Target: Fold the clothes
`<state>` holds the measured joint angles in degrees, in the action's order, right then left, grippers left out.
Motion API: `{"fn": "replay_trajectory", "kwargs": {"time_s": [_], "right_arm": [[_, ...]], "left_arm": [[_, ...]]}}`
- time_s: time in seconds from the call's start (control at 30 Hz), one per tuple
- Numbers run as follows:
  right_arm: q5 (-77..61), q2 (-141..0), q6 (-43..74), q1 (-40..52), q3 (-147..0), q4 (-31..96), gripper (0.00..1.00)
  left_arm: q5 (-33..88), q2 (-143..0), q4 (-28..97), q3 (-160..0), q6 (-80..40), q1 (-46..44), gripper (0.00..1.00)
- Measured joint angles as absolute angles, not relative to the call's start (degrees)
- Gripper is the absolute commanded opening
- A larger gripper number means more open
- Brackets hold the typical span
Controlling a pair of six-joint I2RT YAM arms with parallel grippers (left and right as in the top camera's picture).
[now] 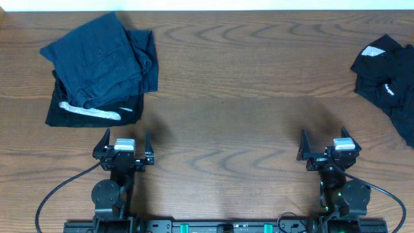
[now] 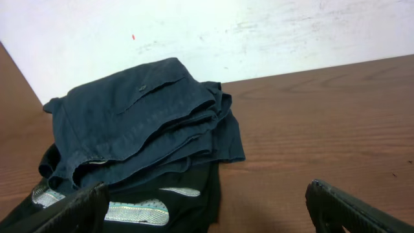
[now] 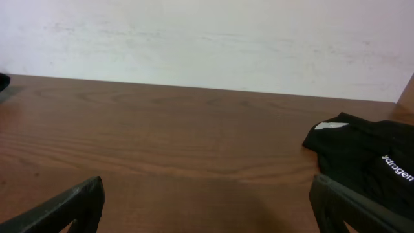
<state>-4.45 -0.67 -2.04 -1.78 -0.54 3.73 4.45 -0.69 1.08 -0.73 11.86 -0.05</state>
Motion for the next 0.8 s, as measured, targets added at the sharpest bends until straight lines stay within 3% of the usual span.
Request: {"fn": "replay_trajectory", "kwargs": {"time_s": [0.8], "right_arm": [[-4.45,-0.69,-2.04,-1.78,-0.54,3.73,0.99]], "left_arm": [[4.43,-0.69,1.08,-0.73,8.75,-0.23,0.98]]}}
